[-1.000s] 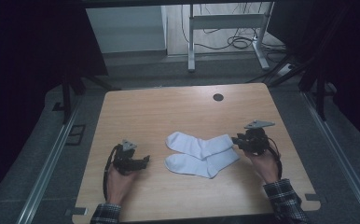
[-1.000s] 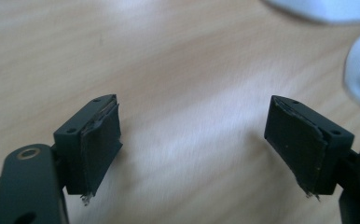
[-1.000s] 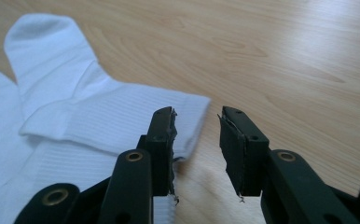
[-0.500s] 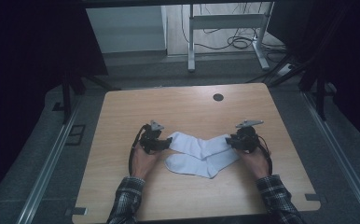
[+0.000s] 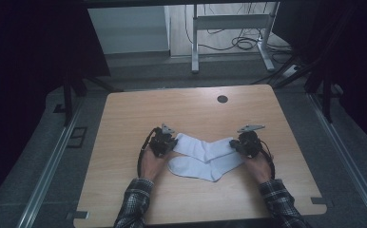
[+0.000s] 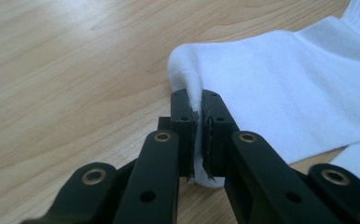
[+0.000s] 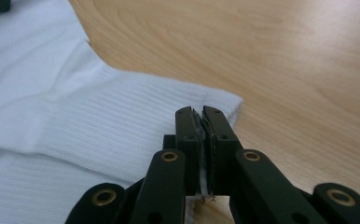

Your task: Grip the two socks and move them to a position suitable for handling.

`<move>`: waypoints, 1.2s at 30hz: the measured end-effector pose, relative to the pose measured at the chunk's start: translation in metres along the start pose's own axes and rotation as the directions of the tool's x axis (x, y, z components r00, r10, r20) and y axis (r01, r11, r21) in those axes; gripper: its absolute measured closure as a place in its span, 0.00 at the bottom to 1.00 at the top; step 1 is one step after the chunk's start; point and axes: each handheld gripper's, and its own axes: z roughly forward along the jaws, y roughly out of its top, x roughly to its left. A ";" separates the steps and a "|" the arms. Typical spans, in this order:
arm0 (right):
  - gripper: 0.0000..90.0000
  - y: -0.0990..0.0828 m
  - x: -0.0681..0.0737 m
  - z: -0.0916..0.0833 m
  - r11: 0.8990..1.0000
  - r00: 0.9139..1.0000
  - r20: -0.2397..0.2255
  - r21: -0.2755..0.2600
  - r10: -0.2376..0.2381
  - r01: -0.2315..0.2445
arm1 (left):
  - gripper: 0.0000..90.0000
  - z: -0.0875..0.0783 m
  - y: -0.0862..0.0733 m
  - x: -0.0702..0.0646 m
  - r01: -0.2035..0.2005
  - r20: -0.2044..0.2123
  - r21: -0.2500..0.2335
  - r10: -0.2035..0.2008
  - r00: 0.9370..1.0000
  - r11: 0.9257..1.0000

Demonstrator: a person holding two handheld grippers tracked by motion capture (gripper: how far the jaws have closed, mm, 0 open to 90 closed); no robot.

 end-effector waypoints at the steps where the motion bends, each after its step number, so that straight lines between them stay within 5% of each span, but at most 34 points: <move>1: 0.95 0.001 0.000 -0.003 1.000 1.000 0.004 -0.012 0.002 -0.002 | 0.95 -0.003 0.001 0.000 0.008 0.004 -0.009 -0.008 1.000 1.000; 13: 0.95 0.016 0.006 -0.051 0.993 0.999 -0.007 -0.109 -0.044 0.043 | 0.94 -0.061 0.009 -0.018 -0.014 0.024 -0.079 0.016 1.000 0.997; 20: 0.95 0.004 0.020 -0.073 0.990 0.996 -0.037 -0.113 -0.085 0.081 | 0.93 -0.084 -0.014 -0.046 -0.036 0.047 -0.065 0.039 0.998 0.997; 26: 0.95 -0.014 0.027 -0.065 0.993 0.993 -0.064 -0.081 -0.096 0.091 | 0.93 -0.079 -0.039 -0.057 -0.022 0.058 -0.048 0.025 0.998 0.999; 31: 0.94 -0.028 0.021 -0.048 0.996 0.995 -0.055 -0.047 -0.083 0.081 | 0.74 -0.064 -0.052 -0.063 -0.031 0.016 -0.015 0.031 0.999 0.999; 33: 0.92 -0.032 0.017 -0.042 0.997 0.996 -0.050 -0.035 -0.076 0.074 | 0.56 -0.061 -0.054 -0.063 -0.029 0.001 -0.008 0.029 1.000 1.000; 36: 0.81 -0.034 0.014 -0.038 0.997 0.997 -0.031 -0.023 -0.075 0.074 | 0.42 -0.064 -0.055 -0.060 -0.010 -0.014 -0.032 0.010 1.000 0.999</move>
